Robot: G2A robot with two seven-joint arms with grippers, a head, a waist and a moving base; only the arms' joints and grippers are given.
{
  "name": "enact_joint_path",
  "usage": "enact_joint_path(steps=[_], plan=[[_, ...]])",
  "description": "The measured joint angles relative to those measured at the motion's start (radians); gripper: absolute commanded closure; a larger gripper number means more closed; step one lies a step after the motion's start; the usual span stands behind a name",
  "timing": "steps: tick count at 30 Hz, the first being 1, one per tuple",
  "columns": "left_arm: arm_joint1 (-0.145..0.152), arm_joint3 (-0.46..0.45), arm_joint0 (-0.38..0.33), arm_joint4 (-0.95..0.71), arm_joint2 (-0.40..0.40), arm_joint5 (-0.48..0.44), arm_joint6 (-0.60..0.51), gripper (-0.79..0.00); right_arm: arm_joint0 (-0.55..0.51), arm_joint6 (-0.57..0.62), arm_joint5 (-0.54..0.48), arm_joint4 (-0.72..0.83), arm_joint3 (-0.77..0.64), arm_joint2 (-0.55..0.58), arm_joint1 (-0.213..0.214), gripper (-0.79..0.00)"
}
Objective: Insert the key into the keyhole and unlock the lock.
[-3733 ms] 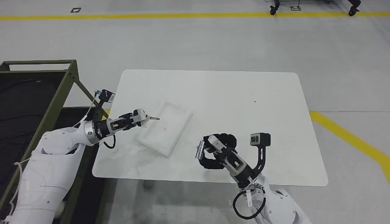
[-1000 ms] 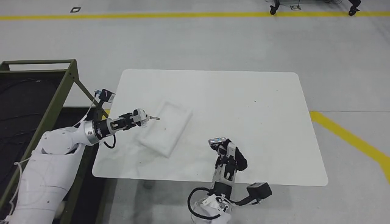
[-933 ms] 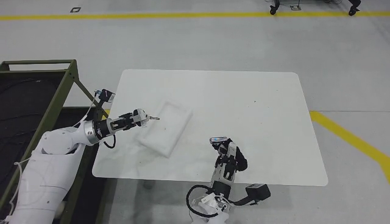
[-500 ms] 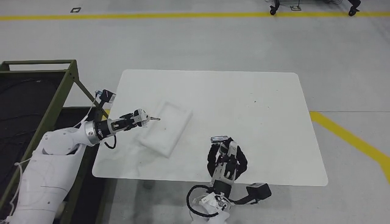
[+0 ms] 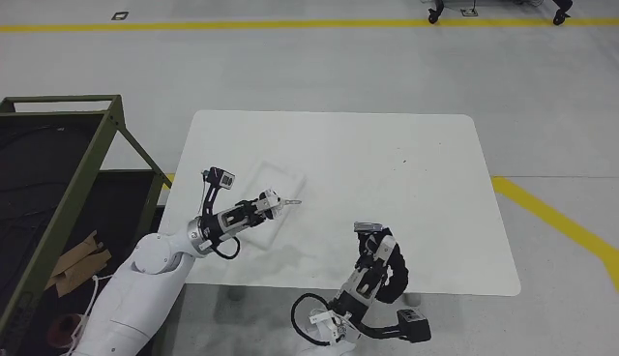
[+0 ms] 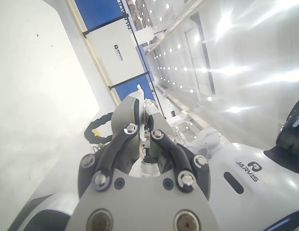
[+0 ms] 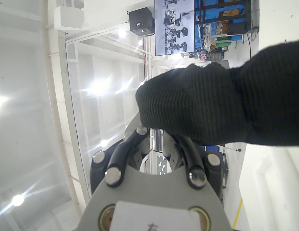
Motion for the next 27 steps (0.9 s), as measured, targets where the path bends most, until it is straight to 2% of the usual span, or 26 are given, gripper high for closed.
enact_joint_path(steps=[7,27], plan=[[-0.023,0.015,-0.023,-0.069,0.071,0.044,-0.067,0.0,-0.023,0.0,-0.034,-0.092,0.059,0.049,-0.068,0.0],[-0.024,0.016,-0.024,-0.071,0.072,0.046,-0.07,0.0,-0.023,0.0,-0.035,-0.094,0.06,0.049,-0.068,0.0]])
